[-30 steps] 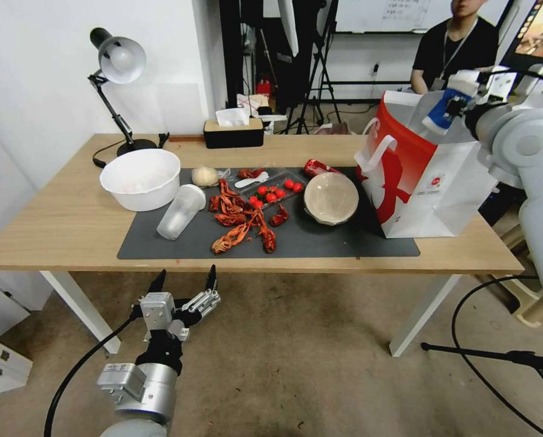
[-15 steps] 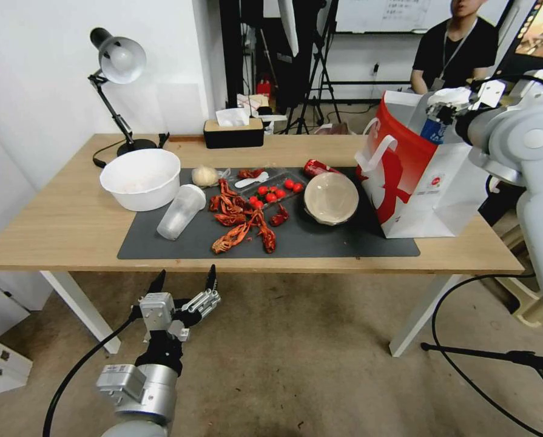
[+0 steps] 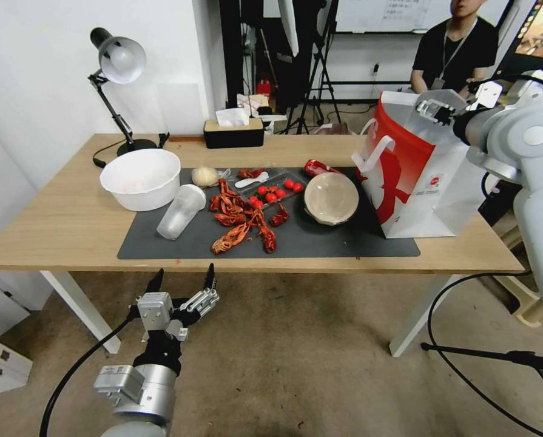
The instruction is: Pick up the trash from the table and place it into the takeout bag.
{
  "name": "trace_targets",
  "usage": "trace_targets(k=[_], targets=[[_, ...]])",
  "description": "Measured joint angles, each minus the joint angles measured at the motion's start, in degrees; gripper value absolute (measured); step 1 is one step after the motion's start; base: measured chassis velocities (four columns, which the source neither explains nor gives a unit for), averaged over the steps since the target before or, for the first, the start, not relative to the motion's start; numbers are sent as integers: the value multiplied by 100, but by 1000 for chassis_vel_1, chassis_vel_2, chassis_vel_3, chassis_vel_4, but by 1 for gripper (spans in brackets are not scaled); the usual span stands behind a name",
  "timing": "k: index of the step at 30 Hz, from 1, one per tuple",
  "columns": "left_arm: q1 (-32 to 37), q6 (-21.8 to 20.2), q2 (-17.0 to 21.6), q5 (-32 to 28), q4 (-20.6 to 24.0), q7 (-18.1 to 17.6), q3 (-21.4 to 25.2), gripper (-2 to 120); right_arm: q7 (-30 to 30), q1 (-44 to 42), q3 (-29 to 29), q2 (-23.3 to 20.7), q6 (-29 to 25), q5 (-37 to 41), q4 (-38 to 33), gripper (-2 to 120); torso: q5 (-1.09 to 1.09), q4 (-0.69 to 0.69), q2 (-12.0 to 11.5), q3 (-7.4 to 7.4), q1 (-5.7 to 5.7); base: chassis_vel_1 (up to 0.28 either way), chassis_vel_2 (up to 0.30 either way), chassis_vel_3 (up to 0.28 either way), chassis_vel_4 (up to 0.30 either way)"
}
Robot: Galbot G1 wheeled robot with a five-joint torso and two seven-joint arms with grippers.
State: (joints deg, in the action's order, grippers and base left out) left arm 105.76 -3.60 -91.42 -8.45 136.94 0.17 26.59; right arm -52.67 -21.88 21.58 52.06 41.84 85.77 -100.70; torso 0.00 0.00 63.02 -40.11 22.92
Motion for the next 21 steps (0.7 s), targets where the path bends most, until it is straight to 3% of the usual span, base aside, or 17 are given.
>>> trace_targets(k=[8, 10, 12, 14, 15, 18, 19, 21], targets=[[0, 0, 12, -1, 33, 8, 12, 100, 225, -72, 34, -65, -15, -156, -233, 100, 0, 0, 0, 0, 0, 0, 0, 0, 0], [2, 2, 18, -6, 38, 13, 24, 100, 958, -266, 82, -132, -207, -365, -523, 100, 0, -1, 0, 0, 0, 0, 0, 0, 0], [2, 3, 19, -8, 38, 14, 26, 100, 1201, -325, 89, -145, -289, -442, -587, 100, -1, 0, 0, 1, 0, 0, 0, 0, 0], [-2, 8, 20, -13, 38, 16, 29, 100, 2184, -592, 86, -208, -685, -1078, -799, 100, 0, 1, 0, 0, 0, 0, 0, 0, 0], [-2, 8, 20, -13, 38, 16, 29, 100, 2184, -592, 86, -208, -685, -1078, -799, 100, 0, 1, 0, 0, 0, 0, 0, 0, 0], [2, 35, 21, -21, 40, 18, 38, 100, 3582, -1008, 54, -314, -1312, -2273, -1043, 100, 1, 0, 0, 0, 0, 0, 0, 0, 0], [2, 35, 21, -21, 40, 18, 38, 100, 3582, -1008, 54, -314, -1312, -2273, -1043, 100, 1, 0, 0, 0, 0, 0, 0, 0, 0], [12, 48, 32, -32, 57, 19, 49, 100, 4375, -1256, 40, -407, -1771, -2961, -1150, 100, 0, 1, 0, 0, 0, 0, 0, 0, 0]])
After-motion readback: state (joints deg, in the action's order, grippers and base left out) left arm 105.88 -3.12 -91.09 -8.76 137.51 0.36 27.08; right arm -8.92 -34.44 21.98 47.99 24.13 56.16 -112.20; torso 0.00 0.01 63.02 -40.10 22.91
